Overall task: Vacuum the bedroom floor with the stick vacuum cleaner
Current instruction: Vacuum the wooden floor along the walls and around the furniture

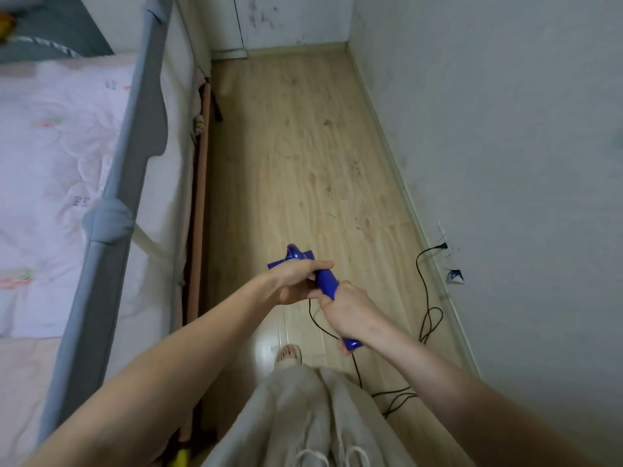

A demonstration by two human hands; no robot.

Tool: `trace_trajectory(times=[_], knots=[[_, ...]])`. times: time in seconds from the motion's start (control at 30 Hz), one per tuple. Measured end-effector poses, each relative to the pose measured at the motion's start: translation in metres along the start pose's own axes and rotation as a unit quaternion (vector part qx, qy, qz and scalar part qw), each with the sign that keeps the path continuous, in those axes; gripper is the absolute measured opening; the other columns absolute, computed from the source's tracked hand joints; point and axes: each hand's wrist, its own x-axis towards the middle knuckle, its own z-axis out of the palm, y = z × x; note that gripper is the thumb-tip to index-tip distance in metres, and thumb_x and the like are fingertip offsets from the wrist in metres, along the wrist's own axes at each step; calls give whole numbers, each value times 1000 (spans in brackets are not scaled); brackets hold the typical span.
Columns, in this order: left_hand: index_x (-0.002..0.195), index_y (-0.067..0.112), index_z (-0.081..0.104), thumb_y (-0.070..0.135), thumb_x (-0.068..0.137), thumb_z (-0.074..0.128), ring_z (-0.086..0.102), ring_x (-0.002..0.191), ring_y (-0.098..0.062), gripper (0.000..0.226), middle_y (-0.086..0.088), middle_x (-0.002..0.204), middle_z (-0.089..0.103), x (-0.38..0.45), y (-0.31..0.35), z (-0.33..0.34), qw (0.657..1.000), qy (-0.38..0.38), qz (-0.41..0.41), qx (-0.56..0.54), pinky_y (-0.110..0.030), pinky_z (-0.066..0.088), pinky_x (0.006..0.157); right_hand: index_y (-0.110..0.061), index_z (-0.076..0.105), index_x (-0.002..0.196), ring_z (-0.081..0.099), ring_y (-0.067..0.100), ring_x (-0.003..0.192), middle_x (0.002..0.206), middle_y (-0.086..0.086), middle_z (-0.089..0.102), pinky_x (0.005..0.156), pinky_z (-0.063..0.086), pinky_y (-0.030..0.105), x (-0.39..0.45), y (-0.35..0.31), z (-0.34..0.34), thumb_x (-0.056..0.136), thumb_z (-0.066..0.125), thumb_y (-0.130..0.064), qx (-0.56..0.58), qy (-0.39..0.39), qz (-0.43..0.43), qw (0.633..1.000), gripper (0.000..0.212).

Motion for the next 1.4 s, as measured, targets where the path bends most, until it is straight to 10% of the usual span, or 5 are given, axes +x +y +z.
trace_trajectory(times=[0.27, 0.7, 1.4], knots=[[117, 4, 53, 23, 90, 66, 60, 82, -19, 36, -13, 100, 57, -7, -11, -14, 1000, -1, 5, 30, -26, 56, 62, -13, 44, 108, 64, 29, 71, 88, 5, 57, 70, 60, 44, 4, 11, 38, 98, 46, -37, 58, 43, -20, 997, 26], [91, 7, 50, 16, 96, 56, 60, 79, -18, 12, -10, 85, 56, 51, 60, -73, 999, 0, 0, 46, -28, 59, 66, -10, 42, 115, 55, 21, 44, 80, 6, 56, 38, 46, 27, 98, -40, 59, 100, 40, -39, 70, 69, -12, 995, 33], [92, 5, 52, 11, 95, 57, 63, 75, -18, 8, -12, 85, 59, 172, 209, -146, 999, 16, -6, 39, -28, 60, 64, -5, 42, 126, 61, 36, 89, 104, 18, 64, 65, 40, 34, 259, -149, 24, 100, 45, -34, -54, 138, -3, 989, 39]])
